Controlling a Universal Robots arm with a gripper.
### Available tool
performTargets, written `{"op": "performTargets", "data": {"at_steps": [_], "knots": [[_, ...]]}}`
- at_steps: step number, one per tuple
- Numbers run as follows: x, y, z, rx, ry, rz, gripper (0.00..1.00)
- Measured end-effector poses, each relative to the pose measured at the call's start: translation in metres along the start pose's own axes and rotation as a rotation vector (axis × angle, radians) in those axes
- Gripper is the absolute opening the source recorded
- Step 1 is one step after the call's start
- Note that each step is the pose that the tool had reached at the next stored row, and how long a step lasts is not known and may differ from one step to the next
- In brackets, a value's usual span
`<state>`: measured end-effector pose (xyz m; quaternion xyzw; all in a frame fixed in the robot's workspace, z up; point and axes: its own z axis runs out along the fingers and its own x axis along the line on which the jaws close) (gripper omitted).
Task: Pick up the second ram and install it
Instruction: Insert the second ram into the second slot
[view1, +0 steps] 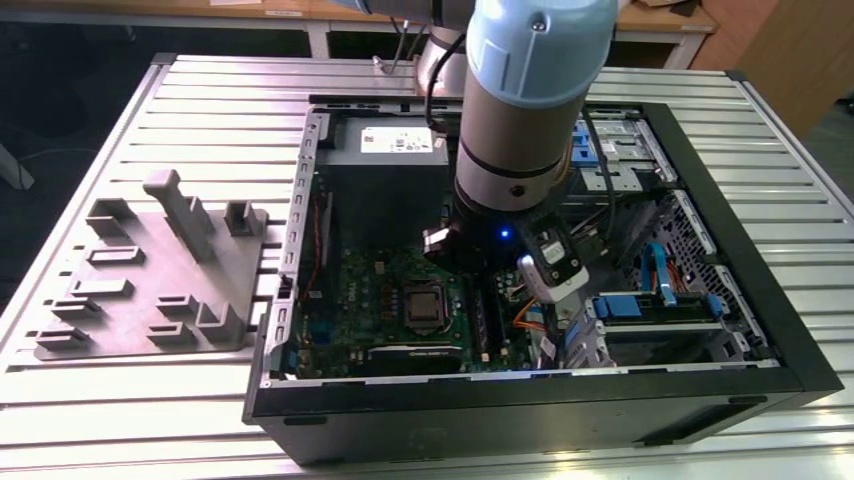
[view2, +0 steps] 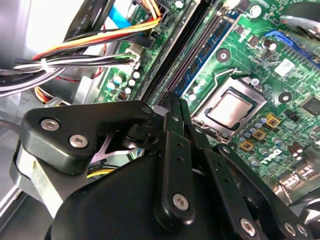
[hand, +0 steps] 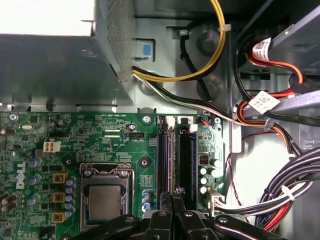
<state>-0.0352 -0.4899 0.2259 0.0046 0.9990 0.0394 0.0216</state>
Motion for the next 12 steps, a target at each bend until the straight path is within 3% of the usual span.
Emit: {"op": "performTargets", "data": {"at_steps": [12], "knots": [[-0.0005,0.0,0.0001,-0.0023,0.0,-0.001,0.12]]}}
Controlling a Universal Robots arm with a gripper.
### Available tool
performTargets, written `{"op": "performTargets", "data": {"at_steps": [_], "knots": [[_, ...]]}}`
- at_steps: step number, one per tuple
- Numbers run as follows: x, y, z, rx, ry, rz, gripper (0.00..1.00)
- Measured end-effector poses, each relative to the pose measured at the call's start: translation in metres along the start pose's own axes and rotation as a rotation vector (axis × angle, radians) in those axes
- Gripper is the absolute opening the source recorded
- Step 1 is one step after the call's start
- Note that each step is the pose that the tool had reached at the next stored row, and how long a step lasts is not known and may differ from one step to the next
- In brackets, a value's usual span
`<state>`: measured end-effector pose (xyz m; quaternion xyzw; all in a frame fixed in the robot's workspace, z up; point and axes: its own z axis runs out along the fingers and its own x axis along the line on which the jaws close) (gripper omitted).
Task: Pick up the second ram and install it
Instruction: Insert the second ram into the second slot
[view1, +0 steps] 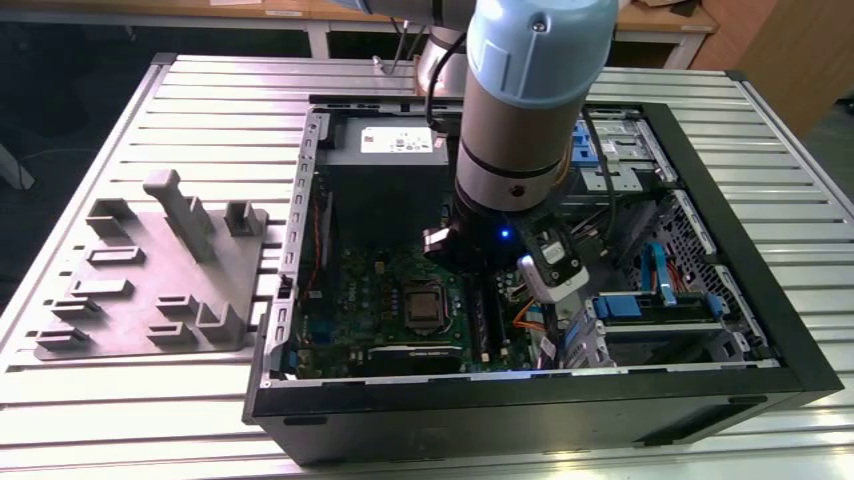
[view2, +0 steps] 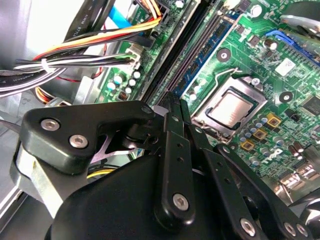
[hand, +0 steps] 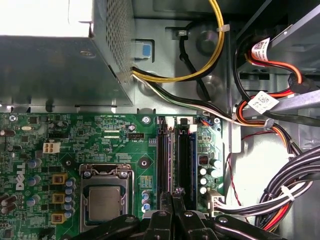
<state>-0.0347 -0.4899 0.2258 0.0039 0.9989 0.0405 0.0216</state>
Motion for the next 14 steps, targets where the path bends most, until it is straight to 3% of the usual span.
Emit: {"op": "performTargets", "data": {"at_steps": [14], "knots": [[-0.0006,-0.0002,0.0025,-0.0001,0.0001,-0.001,0.12]]}}
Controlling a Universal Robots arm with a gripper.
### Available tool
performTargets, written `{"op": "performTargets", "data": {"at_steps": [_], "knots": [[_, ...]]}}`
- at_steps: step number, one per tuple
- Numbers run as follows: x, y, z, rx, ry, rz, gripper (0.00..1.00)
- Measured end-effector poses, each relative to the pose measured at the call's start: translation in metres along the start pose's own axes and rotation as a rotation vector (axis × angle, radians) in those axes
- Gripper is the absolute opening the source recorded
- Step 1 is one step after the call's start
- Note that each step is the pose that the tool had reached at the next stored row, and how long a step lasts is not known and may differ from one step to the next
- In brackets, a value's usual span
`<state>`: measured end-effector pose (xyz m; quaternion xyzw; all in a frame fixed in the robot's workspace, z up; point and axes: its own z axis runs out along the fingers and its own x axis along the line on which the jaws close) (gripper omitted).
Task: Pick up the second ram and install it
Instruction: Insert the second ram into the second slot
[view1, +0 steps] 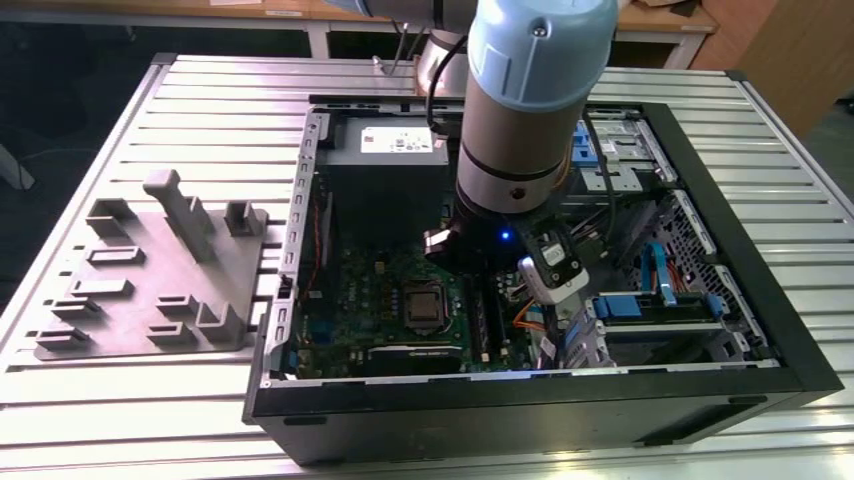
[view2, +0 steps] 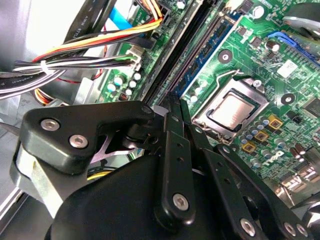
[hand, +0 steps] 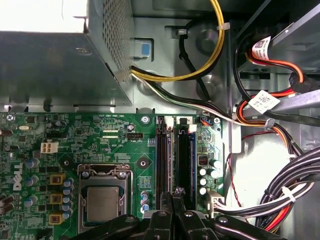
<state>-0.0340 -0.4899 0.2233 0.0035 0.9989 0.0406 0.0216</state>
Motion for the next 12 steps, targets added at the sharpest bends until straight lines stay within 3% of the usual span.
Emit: {"op": "performTargets", "data": {"at_steps": [4,12], "knots": [[0.0,0.0,-0.0001,-0.0147,0.0001,0.001,0.12],[0.0,-0.0009,0.001,-0.0156,0.0001,0.001,0.12]]}}
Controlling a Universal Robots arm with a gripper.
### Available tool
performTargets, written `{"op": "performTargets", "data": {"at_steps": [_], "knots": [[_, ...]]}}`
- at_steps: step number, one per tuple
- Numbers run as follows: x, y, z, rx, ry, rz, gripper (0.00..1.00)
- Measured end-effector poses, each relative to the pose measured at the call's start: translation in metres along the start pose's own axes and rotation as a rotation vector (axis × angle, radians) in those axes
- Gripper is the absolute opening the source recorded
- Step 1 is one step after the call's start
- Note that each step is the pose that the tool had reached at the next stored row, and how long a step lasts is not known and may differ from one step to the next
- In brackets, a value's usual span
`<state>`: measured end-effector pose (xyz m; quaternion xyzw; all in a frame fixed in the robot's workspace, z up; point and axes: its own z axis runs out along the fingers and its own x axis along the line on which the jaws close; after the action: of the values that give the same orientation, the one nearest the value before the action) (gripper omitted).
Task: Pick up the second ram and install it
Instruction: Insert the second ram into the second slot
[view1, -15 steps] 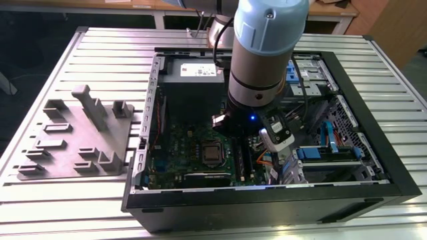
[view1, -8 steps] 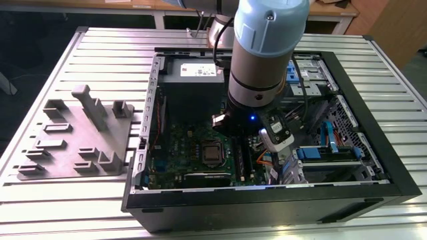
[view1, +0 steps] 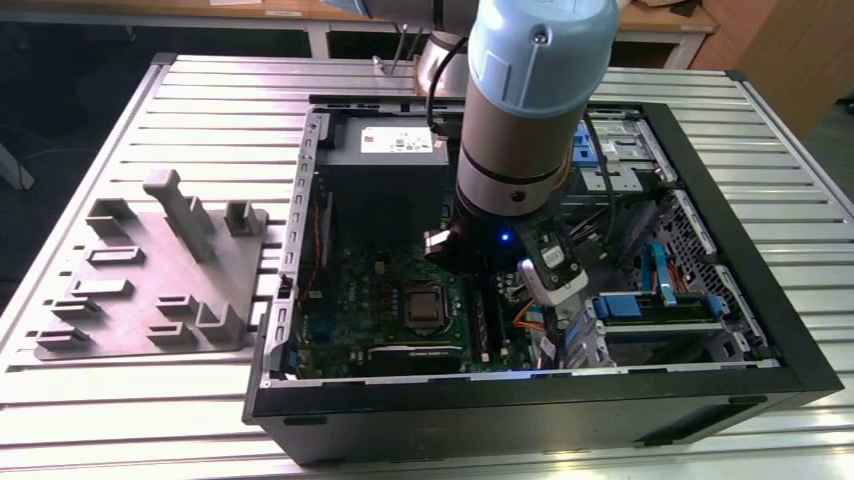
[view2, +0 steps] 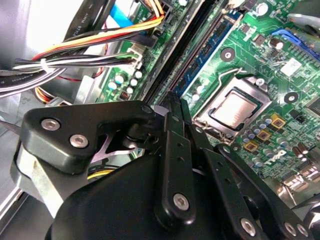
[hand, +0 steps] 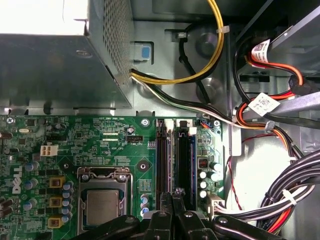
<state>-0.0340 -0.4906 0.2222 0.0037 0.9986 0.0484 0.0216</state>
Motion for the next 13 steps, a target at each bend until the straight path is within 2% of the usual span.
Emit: {"op": "performTargets", "data": {"at_steps": [13], "knots": [[0.0001,-0.0006,0.0028,0.0001,0.0001,0.0,0.12]]}}
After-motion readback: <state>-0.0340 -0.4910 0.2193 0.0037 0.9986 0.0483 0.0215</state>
